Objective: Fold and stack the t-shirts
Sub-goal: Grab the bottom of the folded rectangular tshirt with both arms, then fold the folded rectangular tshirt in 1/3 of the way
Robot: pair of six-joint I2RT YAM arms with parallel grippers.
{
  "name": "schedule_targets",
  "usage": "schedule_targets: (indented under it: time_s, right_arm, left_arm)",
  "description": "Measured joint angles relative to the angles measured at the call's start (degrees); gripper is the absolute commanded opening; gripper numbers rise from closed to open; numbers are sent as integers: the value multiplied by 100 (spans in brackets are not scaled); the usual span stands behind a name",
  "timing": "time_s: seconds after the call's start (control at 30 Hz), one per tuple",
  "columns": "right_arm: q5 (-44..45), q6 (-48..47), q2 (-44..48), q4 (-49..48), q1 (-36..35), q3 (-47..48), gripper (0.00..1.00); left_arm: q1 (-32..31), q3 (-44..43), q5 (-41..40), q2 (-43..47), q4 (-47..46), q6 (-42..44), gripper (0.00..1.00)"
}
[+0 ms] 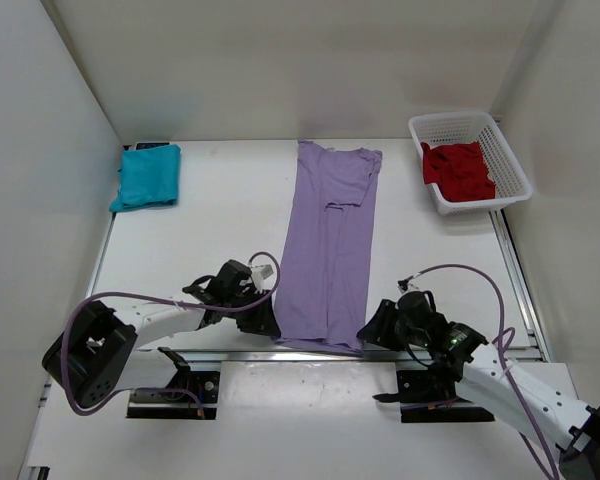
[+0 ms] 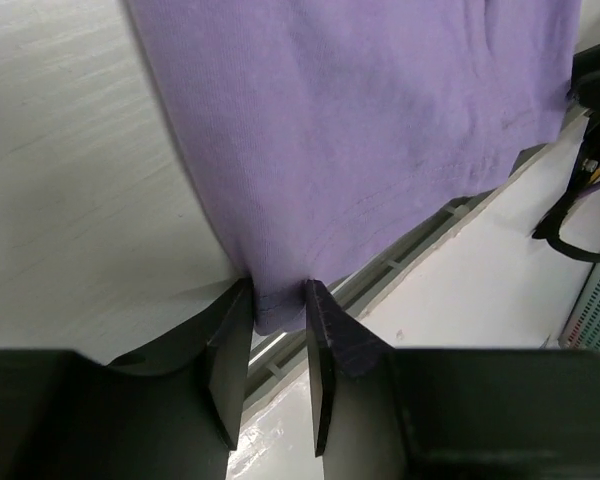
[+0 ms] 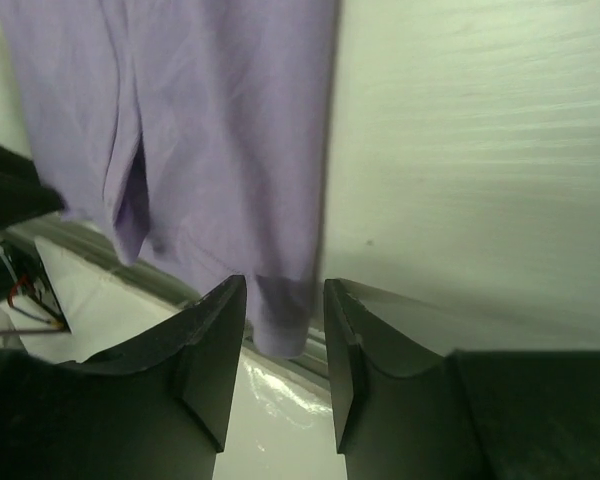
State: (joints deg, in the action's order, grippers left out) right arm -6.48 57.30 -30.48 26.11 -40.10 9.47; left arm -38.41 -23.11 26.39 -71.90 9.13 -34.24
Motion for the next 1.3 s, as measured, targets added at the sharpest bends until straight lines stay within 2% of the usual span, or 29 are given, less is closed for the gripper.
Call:
schedule_targets:
  time_s: [0.13, 0.2, 0.33, 0.4, 0.47, 0.57, 0.63, 0.77, 0.93, 1.17, 1.3]
  right_arm:
    - [-28, 184, -210, -262, -503, -15, 33]
    - [-52, 275, -216, -313, -640, -59, 28]
    - [-129, 374, -273, -280, -778, -120, 6]
    - [-131, 400, -293, -195, -796, -131, 1]
    - [-142, 398, -341, -195, -793, -125, 0]
    - [-197, 227, -498, -131, -669, 17, 0]
    - [-337, -44, -680, -153, -273, 247, 0]
    - [-785, -726, -1152, -507, 1025, 730, 0]
    - [-1121, -1659, -2337, -892, 2251, 1567, 0]
    - [-1335, -2422, -4166, -1650, 2918, 2900, 0]
    - [-1484, -2603, -5007, -2277, 3200, 3322, 0]
  left_arm:
    - [-28, 7, 13, -31, -22, -39, 34]
    - [-42, 7, 20, -55, -20, -44, 26]
    - [-74, 7, 57, -142, -7, -42, 11]
    - [-79, 2, 103, -149, 42, -17, 4]
    - [-66, -20, 138, -131, 166, -7, 1]
    - [35, -164, 170, -28, 444, -33, 0]
    - [208, -358, 284, 61, 509, -103, 0]
    - [671, -1115, 367, -107, 531, -170, 0]
    - [944, -2321, 223, -1014, 313, -223, 0]
    - [1298, -3569, -254, -2385, 125, -348, 1]
    - [1484, -4492, -367, -3228, 83, -356, 3]
